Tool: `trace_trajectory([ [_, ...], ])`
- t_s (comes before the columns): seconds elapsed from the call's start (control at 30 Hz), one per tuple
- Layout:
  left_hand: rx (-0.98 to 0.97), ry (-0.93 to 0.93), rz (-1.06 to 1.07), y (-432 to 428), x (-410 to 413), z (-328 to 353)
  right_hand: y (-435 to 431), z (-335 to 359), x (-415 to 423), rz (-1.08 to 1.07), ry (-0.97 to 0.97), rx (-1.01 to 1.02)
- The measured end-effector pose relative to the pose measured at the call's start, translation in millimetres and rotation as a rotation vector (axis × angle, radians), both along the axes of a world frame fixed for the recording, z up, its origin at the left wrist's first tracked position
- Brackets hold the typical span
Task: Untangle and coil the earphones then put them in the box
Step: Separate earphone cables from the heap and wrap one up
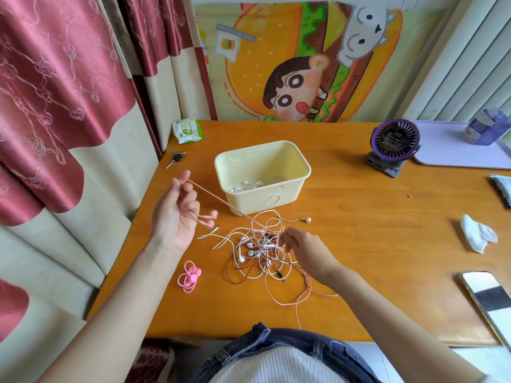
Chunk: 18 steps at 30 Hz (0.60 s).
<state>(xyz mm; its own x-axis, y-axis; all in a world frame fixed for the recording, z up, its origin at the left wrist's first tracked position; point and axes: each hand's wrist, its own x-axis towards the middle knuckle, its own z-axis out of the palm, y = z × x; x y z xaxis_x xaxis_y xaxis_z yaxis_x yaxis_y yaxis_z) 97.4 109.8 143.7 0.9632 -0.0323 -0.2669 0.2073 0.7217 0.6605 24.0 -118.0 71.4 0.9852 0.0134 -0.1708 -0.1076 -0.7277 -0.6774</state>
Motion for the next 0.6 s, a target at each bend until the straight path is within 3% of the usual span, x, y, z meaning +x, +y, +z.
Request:
trace_trajectory([
  [0.17, -0.01, -0.011, 0.056, -1, 5, -11, 6, 8, -5, 0.181, 0.068, 0.067],
  [0.33, 0.64, -0.127, -0.111, -4, 1, -30, 11, 28, -8, 0.307, 0.035, 0.141],
  [0.47, 1.115, -0.326, -0.416, -12, -11, -43, 11, 50, -3, 0.345, -0.019, 0.159],
  [0.6, 1.18, -0.351, -0.677, -22, -19, -37, 7, 68, 6, 0.333, -0.077, 0.132],
])
